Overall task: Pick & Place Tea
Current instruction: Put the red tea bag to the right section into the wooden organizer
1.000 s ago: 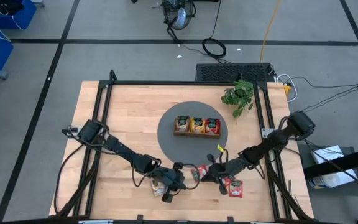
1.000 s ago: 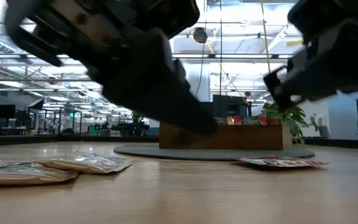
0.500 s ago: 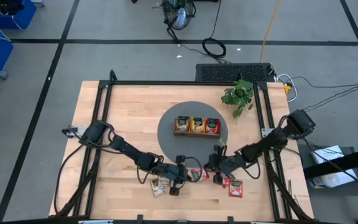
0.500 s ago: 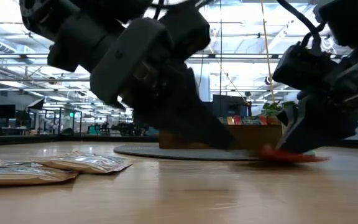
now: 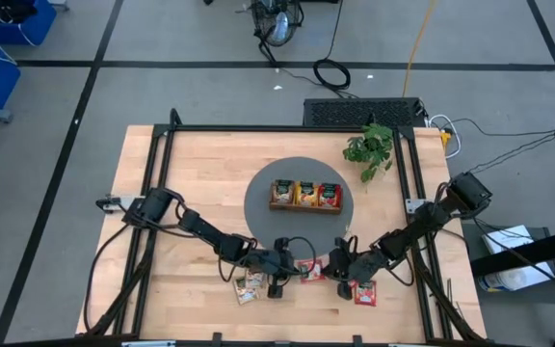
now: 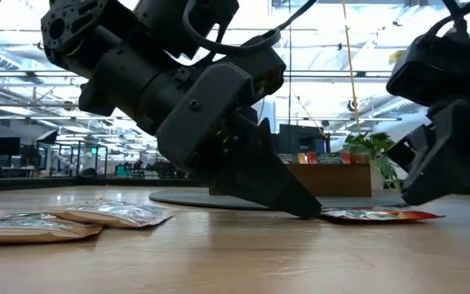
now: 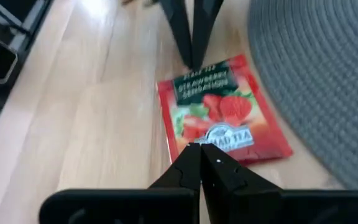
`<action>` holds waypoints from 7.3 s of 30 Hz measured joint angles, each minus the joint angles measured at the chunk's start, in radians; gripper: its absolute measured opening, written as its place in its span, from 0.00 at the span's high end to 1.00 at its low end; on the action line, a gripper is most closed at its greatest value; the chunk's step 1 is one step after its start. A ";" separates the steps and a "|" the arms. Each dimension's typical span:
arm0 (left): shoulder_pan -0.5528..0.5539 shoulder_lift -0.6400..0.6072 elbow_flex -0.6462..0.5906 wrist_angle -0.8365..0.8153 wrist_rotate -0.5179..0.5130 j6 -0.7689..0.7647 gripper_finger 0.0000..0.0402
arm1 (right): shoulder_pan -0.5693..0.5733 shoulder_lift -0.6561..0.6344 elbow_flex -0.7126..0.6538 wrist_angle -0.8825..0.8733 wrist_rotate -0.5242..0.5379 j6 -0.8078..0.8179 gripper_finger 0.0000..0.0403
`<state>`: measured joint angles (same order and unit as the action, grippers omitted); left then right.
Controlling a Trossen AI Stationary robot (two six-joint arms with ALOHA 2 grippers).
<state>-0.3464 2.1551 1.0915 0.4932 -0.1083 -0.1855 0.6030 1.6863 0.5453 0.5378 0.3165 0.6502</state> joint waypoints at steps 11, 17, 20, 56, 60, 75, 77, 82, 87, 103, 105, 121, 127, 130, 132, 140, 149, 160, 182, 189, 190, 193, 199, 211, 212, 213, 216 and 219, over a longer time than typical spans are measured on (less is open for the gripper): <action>0.022 0.000 -0.001 -0.002 -0.056 0.038 0.95 | 0.010 0.000 0.000 0.106 0.087 -0.250 1.00; 0.021 0.002 -0.001 0.006 -0.172 0.090 0.95 | 0.000 -0.002 0.000 0.056 0.097 -0.251 1.00; -0.001 -0.001 -0.001 0.003 -0.120 0.089 0.95 | -0.006 -0.006 0.000 -0.004 0.156 -0.248 1.00; -0.042 0.077 0.195 -0.217 -0.142 0.072 0.95 | 0.025 -0.002 0.002 -0.088 -0.062 0.045 1.00; -0.042 0.075 0.195 -0.232 -0.152 0.072 0.95 | 0.042 -0.001 0.001 -0.063 -0.100 0.045 1.00; -0.089 0.007 0.190 -0.314 -0.163 0.125 0.95 | 0.079 -0.004 -0.001 0.017 -0.139 -0.035 1.00; -0.108 -0.017 0.190 -0.296 -0.158 0.133 0.95 | 0.079 -0.018 -0.001 0.036 -0.132 -0.074 1.00; -0.129 -0.003 0.193 -0.207 -0.152 0.203 0.95 | 0.078 -0.100 0.000 0.069 -0.004 -0.148 1.00; -0.130 0.005 0.194 -0.156 -0.155 0.224 0.95 | 0.078 -0.122 0.000 0.013 0.046 -0.138 1.00; -0.060 0.066 0.193 -0.101 -0.052 0.150 0.95 | -0.002 -0.122 0.000 -0.225 0.037 0.139 1.00; -0.055 0.078 0.194 -0.083 -0.031 0.143 0.95 | -0.004 -0.122 0.000 -0.231 0.014 0.167 1.00; 0.010 0.143 0.246 -0.167 0.067 0.022 0.95 | -0.006 -0.123 0.000 -0.241 -0.088 0.274 0.98; 0.012 0.144 0.245 -0.176 0.076 0.022 0.95 | -0.009 -0.167 0.000 -0.247 -0.109 0.201 0.95; 0.012 0.145 0.244 -0.177 0.078 0.021 0.95 | -0.013 -0.232 0.000 -0.283 -0.108 0.227 0.96; 0.012 0.145 0.244 -0.179 0.078 0.021 0.95 | -0.012 -0.270 0.000 -0.334 -0.107 0.232 0.96; 0.012 0.145 0.244 -0.197 0.079 -0.009 0.95 | 0.008 -0.288 0.000 -0.458 -0.152 0.361 0.96; 0.011 0.145 0.243 -0.201 0.068 -0.028 0.95 | 0.027 -0.272 0.000 -0.419 -0.192 0.371 0.95; 0.011 0.145 0.241 -0.203 0.065 -0.029 0.95 | 0.010 -0.262 0.000 -0.425 -0.223 0.519 0.74; 0.012 0.145 0.241 -0.203 0.065 -0.019 0.95 | -0.100 -0.117 0.001 -0.236 -0.364 0.589 0.75; 0.012 0.145 0.241 -0.203 0.064 -0.019 0.95 | -0.100 -0.117 0.000 -0.239 -0.336 0.533 0.83; 0.012 0.145 0.241 -0.203 0.063 -0.018 0.95 | -0.099 -0.117 0.000 -0.239 -0.329 0.523 0.85; 0.012 0.145 0.241 -0.201 0.059 0.002 0.95 | -0.099 -0.116 0.000 -0.234 -0.317 0.475 0.92; -0.001 0.133 0.238 -0.186 0.050 0.090 0.95 | -0.091 -0.116 -0.001 -0.220 -0.315 0.406 0.98; -0.082 -0.006 0.235 -0.492 0.054 0.125 0.95 | -0.079 -0.167 -0.001 -0.203 -0.321 0.319 1.00; -0.093 -0.013 0.235 -0.523 0.057 0.125 0.95 | -0.079 -0.181 -0.001 -0.201 -0.323 0.308 1.00; -0.104 -0.014 0.237 -0.545 0.054 0.125 0.95 | -0.079 -0.199 -0.001 -0.203 -0.325 0.293 1.00; -0.136 -0.021 0.238 -0.581 0.037 0.125 0.95 | -0.086 -0.263 0.008 -0.224 -0.339 0.248 1.00; -0.162 -0.022 0.238 -0.567 0.004 0.138 0.95 | -0.114 -0.347 0.042 -0.321 -0.342 0.178 1.00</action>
<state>-0.5083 2.1333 1.3296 -0.0743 -0.1046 -0.0477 0.4895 1.3394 0.5878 0.2169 -0.0259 0.8279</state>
